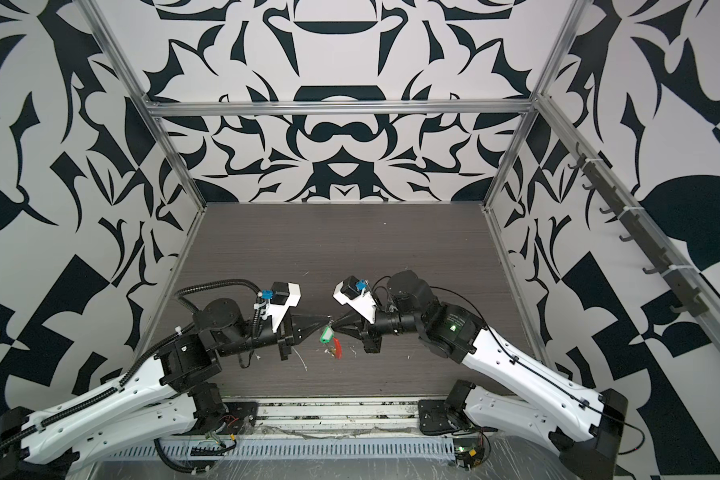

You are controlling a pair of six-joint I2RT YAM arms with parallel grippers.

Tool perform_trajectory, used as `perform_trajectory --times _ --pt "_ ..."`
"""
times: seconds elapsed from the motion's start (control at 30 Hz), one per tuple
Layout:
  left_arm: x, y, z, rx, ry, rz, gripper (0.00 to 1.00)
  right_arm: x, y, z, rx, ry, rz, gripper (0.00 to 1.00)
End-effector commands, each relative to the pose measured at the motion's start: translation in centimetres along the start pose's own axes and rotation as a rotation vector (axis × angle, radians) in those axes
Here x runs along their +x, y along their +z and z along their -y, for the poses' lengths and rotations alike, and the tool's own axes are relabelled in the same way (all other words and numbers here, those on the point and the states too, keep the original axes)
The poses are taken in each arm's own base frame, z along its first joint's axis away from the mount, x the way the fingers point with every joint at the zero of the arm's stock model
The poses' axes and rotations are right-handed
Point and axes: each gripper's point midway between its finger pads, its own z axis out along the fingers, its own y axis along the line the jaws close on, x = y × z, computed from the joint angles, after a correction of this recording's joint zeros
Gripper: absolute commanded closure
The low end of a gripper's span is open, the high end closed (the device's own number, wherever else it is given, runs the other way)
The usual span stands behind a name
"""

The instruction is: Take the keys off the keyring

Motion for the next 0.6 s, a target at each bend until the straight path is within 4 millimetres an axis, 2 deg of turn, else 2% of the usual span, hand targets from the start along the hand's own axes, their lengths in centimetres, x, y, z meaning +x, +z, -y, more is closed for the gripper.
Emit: perform_trajectory --times 0.0,0.17,0.57 --pt "-2.4 -0.5 1.2 0.054 0.017 0.105 1.00 -0.6 0.2 0.1 -0.002 0.008 0.047 1.00" --pt "-2.8 -0.3 1.4 0.073 0.015 0.135 1.00 -1.2 0.6 -0.2 -0.034 0.010 0.079 1.00" --pt "-3.6 0.1 1.6 0.093 0.004 0.186 1.00 -1.3 1.3 0.5 -0.028 0.030 0.107 1.00"
